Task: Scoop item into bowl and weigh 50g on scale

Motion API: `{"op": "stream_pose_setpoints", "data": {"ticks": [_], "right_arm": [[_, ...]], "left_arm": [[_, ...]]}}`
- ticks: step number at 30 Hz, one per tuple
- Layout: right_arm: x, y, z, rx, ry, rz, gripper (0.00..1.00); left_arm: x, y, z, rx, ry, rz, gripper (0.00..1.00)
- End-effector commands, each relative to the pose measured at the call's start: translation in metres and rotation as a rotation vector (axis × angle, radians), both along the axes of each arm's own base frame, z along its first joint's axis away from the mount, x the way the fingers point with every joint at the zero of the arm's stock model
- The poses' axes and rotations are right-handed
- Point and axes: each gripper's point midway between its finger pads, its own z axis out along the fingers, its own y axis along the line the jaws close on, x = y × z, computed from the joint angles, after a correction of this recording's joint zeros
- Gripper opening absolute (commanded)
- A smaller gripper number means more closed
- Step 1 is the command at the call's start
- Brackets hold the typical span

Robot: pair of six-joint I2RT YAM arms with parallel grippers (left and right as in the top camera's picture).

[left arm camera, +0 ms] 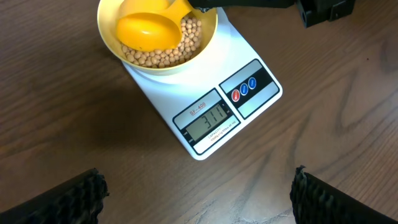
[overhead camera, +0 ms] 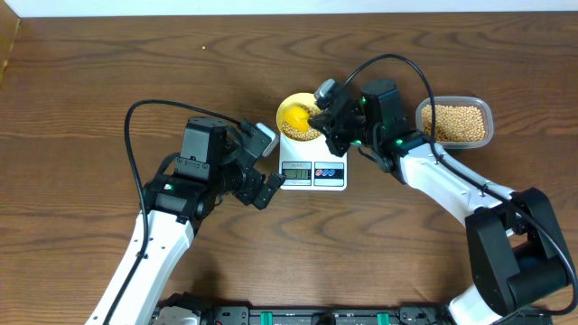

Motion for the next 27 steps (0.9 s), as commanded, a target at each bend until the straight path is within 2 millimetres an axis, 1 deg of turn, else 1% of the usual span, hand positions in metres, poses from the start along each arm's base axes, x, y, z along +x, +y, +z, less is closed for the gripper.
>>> {"op": "stream_pose_setpoints", "data": {"ticks": [1,6,9,13,16,25,27], "right_arm": [[0.004,-0.002,0.001,0.03,0.031,-0.03,0.01],[0.013,-0.008,0.008,0.091,0.073,-0.092,0.01],[0.012,-0.007,0.014,0.144,0.104,-0.081,0.01],[0.01,-0.007,0.016,0.156,0.109,-0.062,0.01],[0.011,-0.008,0.015,0.12,0.048,-0.035,0.01],[0.033,-0.028,0.006,-0.106,-0.193,-0.048,0.01],[0.033,-0.028,0.006,-0.125,-0.217,-0.033,0.01]], "left_arm": [[0.001,0.002,-0.001,0.002,0.003,0.012,0.97],[0.001,0.002,-0.001,0.003,0.003,0.012,0.97],[0.001,0.002,-0.001,0.002,0.003,0.012,0.97],[0.001,0.002,-0.001,0.003,0.003,0.012,0.97],[0.001,0.002,-0.001,0.002,0.003,0.012,0.97],[0.001,0.002,-0.001,0.003,0.003,0.012,0.97],[0.001,0.002,-0.001,0.003,0.003,0.012,0.97]]}}
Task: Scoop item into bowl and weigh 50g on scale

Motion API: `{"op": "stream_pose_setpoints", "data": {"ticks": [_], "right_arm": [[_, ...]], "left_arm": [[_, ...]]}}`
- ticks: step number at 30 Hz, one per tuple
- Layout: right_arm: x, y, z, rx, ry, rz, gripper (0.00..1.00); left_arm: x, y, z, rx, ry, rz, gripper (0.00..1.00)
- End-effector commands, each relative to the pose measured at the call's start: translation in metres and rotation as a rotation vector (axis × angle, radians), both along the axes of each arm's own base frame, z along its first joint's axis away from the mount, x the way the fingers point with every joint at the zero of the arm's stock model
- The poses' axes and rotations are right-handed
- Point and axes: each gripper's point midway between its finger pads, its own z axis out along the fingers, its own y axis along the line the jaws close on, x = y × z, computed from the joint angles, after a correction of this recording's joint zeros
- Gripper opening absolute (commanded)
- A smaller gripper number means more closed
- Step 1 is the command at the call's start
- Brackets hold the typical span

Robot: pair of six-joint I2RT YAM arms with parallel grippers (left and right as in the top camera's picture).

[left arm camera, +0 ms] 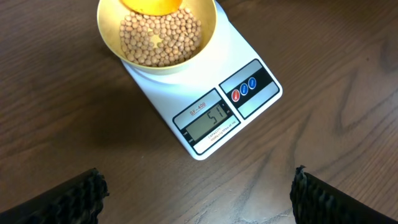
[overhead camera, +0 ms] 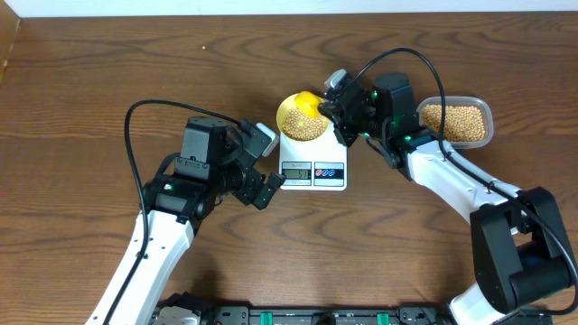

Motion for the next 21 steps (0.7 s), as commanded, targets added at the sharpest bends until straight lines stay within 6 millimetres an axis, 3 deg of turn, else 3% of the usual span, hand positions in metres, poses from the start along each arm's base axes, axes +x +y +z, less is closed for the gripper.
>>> {"op": "stream_pose_setpoints", "data": {"ticks": [1,7,21], "right_arm": [[0.008,-0.007,-0.005,-0.111,-0.106,0.019,0.01],[0.007,-0.008,-0.006,-0.124,-0.115,0.028,0.01],[-0.015,0.017,-0.001,-0.04,-0.073,0.148,0.01]], "left_arm": [[0.001,0.002,-0.001,0.003,0.003,0.012,0.97],[0.001,0.002,-0.001,0.003,0.003,0.012,0.97],[0.001,0.002,-0.001,0.003,0.003,0.012,0.97]]}}
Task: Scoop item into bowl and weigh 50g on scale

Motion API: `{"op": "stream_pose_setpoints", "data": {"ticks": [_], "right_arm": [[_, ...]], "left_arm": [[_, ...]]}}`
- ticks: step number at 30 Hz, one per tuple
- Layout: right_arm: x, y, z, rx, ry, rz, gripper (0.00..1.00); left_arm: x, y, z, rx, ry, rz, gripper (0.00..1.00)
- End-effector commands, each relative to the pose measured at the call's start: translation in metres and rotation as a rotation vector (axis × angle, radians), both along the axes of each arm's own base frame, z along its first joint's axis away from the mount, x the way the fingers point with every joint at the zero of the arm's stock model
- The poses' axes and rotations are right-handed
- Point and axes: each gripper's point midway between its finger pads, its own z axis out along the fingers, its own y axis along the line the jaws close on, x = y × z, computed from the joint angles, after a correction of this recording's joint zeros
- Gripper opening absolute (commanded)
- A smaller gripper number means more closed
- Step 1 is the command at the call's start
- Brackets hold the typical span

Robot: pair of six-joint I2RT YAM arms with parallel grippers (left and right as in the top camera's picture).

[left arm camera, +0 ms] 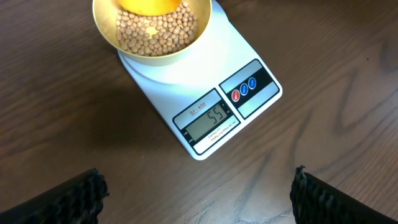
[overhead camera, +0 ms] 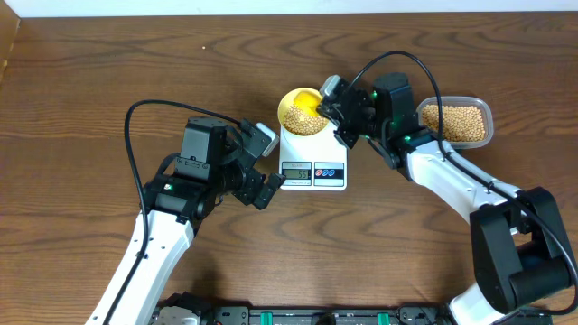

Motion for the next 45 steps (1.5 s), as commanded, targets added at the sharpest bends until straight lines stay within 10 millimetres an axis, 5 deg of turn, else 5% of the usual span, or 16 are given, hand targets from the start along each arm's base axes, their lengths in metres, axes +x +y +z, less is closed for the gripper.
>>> {"op": "stream_pose_setpoints", "data": {"ticks": [1,14,45], "right_arm": [[-0.01,0.012,-0.002,0.015,0.023,0.049,0.01],[-0.025,0.02,-0.008,0.023,0.08,0.097,0.01],[-0.014,-0.004,0.007,0.295,0.419,-0.084,0.01]], "left_arm": [[0.001,0.002,-0.001,0.003,0.003,0.012,0.97],[0.001,0.002,-0.001,0.003,0.003,0.012,0.97],[-0.003,0.003,-0.004,0.008,0.024,0.012,0.97]]}}
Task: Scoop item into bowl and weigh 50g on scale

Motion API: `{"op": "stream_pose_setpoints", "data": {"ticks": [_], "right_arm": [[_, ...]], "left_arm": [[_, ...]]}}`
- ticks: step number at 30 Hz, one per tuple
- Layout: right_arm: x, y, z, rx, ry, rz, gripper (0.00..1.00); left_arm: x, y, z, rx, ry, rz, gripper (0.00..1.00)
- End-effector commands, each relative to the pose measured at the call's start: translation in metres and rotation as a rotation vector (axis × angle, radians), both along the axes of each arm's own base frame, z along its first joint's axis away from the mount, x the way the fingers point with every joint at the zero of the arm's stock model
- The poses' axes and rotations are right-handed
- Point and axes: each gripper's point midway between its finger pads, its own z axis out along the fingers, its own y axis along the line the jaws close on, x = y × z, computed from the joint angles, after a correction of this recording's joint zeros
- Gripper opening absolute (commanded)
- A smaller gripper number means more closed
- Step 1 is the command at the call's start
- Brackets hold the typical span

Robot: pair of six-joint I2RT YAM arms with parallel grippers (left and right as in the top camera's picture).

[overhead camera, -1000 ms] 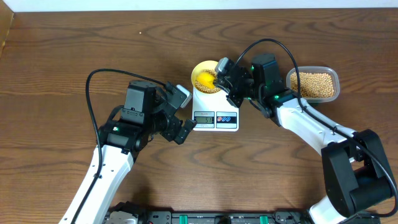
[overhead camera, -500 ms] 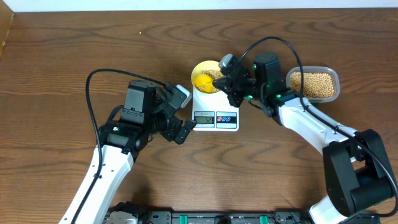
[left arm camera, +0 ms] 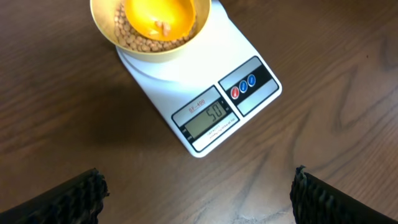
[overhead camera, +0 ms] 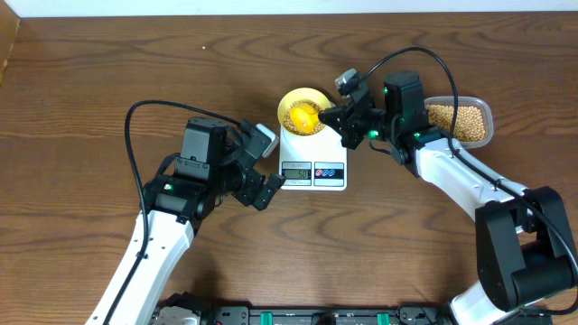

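Observation:
A yellow bowl [overhead camera: 283, 108] of beans [left arm camera: 121, 28] stands on the white scale [overhead camera: 336, 152], whose display [left arm camera: 208, 115] reads 50. A yellow scoop [overhead camera: 302, 116] hangs over the bowl with a few beans in its head [left arm camera: 158, 15]. My right gripper [overhead camera: 348, 123] is shut on the scoop's handle, just right of the bowl. Left of the scale's front corner, my left gripper [overhead camera: 267, 186] stays open above bare wood, one of its fingers [left arm camera: 68, 199] at the frame's bottom edge. Nothing lies between its fingers.
A clear tub of beans [overhead camera: 458, 121] sits on the table to the right of the scale, behind my right arm. The scale's red and blue buttons [left arm camera: 244, 88] face my left wrist camera.
The display read 55 and now reads 50. The scoop was at the bowl's far rim; its head is now over the bowl with a few beans in it. My left arm has not moved.
First the scoop lay in the bowl on the beans and the display read 311. Then the scoop was at the far rim with 51 showing, then 55. Now it holds a few beans above the bowl and the display shows 50.

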Motion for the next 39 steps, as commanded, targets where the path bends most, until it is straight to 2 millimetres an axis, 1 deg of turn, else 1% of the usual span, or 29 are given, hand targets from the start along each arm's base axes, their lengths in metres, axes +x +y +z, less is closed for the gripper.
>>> {"op": "stream_pose_setpoints", "data": {"ticks": [1,6,12,17,29,34,39], "right_arm": [[0.001,0.001,0.004,0.049,0.045,-0.012,0.01],[0.008,0.0,0.013,0.08,0.025,-0.032,0.01],[0.013,-0.001,0.019,0.093,-0.005,-0.037,0.01],[0.019,-0.004,0.027,0.134,0.005,-0.067,0.01],[0.021,-0.004,0.036,0.152,-0.026,-0.054,0.01],[0.022,-0.005,0.056,0.191,-0.051,-0.069,0.01],[0.023,-0.016,0.081,0.223,-0.071,-0.1,0.01]], "left_arm": [[-0.001,0.003,-0.003,0.006,0.013,0.012,0.97],[-0.001,0.003,-0.003,0.006,0.013,0.012,0.97],[-0.001,0.003,-0.003,0.006,0.013,0.012,0.97],[-0.001,0.003,-0.003,0.006,0.013,0.012,0.97],[-0.001,0.003,-0.003,0.006,0.013,0.012,0.97],[-0.001,0.003,-0.003,0.006,0.013,0.012,0.97],[-0.001,0.003,-0.003,0.006,0.013,0.012,0.97]]}}
